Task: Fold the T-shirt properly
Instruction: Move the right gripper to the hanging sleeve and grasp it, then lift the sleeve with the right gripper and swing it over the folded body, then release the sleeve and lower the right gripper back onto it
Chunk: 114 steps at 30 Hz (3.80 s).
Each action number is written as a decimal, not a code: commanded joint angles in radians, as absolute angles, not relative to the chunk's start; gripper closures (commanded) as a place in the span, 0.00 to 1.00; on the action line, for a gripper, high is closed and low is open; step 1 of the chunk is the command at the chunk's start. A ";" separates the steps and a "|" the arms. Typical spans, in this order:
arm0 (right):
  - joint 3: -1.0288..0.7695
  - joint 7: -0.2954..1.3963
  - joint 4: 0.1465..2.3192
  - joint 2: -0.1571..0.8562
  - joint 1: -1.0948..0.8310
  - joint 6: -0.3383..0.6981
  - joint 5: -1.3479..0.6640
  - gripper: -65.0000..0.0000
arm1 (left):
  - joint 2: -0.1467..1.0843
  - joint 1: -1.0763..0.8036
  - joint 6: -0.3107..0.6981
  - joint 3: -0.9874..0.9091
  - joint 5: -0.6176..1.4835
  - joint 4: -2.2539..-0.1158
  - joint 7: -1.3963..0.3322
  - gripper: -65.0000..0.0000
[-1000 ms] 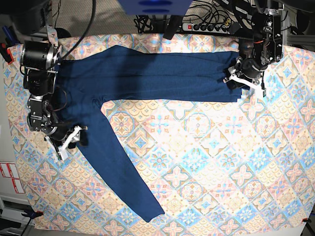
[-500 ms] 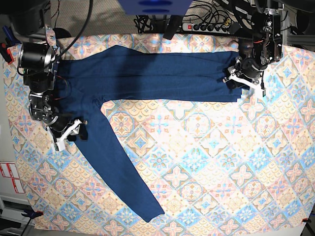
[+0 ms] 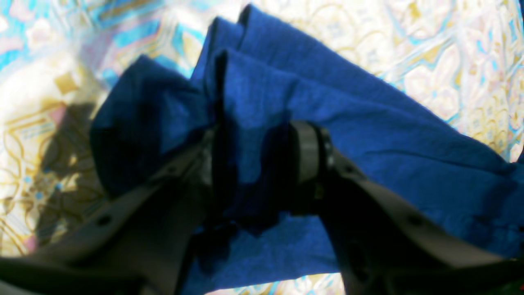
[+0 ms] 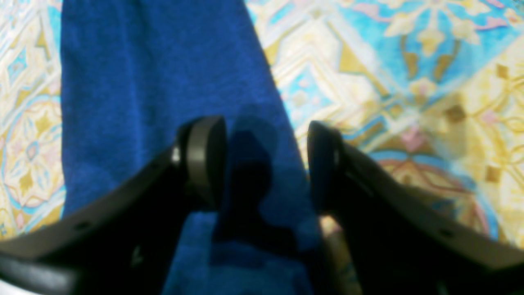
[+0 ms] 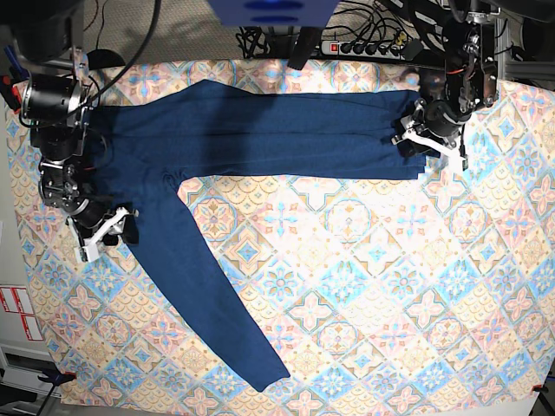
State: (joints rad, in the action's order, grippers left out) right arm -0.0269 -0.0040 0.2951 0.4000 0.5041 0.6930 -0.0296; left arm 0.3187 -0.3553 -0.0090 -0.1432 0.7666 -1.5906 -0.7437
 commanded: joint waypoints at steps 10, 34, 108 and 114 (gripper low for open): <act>-0.027 0.038 0.317 0.386 0.464 0.698 0.110 0.55 | 0.331 -0.354 -0.004 -0.145 0.777 -1.653 -0.733 0.65; -0.038 0.145 0.963 0.352 0.131 0.698 0.120 1.00 | 0.176 -0.323 -0.004 -0.249 0.777 -1.649 -0.727 0.65; -0.025 0.564 1.824 0.228 -0.182 0.698 0.117 0.41 | 0.176 -0.302 -0.002 -0.243 0.774 -1.589 -0.725 0.65; -0.048 0.567 1.676 0.200 -0.001 0.698 0.119 0.41 | 0.176 -0.305 -0.002 -0.243 0.774 -1.589 -0.725 0.65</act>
State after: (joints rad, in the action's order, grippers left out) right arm -0.0437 0.5949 1.6569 0.1936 -0.0284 0.7040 0.1326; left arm 0.1658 -0.3103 -0.0105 -0.2398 0.7647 -1.5742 -0.7345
